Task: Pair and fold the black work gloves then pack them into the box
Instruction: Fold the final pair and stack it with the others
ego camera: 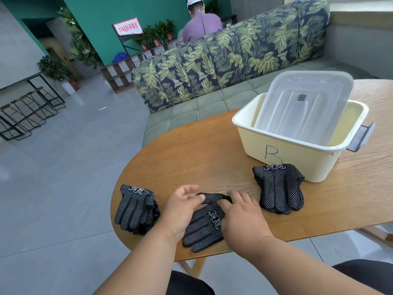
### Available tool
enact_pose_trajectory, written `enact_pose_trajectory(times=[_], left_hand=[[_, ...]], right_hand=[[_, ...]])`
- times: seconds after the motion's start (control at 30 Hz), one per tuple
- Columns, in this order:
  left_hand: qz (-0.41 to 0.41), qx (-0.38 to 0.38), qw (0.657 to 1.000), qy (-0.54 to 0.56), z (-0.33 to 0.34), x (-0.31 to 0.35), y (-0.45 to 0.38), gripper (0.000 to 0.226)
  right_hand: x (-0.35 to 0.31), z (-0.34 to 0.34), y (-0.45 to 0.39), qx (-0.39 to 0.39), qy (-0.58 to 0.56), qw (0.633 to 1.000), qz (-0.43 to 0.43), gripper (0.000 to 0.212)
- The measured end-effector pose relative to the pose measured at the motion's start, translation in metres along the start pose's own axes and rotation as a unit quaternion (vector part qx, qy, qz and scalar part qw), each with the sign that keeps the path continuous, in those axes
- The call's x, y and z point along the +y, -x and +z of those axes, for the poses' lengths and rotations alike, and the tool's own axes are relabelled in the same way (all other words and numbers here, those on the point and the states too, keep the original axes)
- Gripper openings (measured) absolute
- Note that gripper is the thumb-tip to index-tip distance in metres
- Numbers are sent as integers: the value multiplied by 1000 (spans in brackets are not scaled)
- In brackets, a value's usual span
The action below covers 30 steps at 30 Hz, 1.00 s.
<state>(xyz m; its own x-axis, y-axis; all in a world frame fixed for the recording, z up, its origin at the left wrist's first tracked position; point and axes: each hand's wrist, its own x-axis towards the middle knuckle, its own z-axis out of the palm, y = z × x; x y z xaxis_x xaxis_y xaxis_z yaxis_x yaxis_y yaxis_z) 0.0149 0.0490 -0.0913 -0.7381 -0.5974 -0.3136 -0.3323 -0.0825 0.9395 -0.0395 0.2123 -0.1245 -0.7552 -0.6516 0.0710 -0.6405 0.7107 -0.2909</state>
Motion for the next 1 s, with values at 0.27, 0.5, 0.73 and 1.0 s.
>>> enact_pose_trajectory(times=[0.27, 0.5, 0.73, 1.0], left_hand=[[42, -32, 999, 0, 11, -9, 24, 28], [89, -24, 991, -94, 22, -21, 32, 19], [114, -39, 974, -193, 28, -31, 37, 34], [175, 30, 951, -253, 29, -38, 31, 46]], right_hand=[[5, 1, -3, -48, -92, 994, 26, 59], [8, -3, -4, -42, -158, 986, 43, 60], [8, -5, -5, -28, -171, 983, 52, 62], [5, -3, -5, -16, -176, 981, 76, 65]])
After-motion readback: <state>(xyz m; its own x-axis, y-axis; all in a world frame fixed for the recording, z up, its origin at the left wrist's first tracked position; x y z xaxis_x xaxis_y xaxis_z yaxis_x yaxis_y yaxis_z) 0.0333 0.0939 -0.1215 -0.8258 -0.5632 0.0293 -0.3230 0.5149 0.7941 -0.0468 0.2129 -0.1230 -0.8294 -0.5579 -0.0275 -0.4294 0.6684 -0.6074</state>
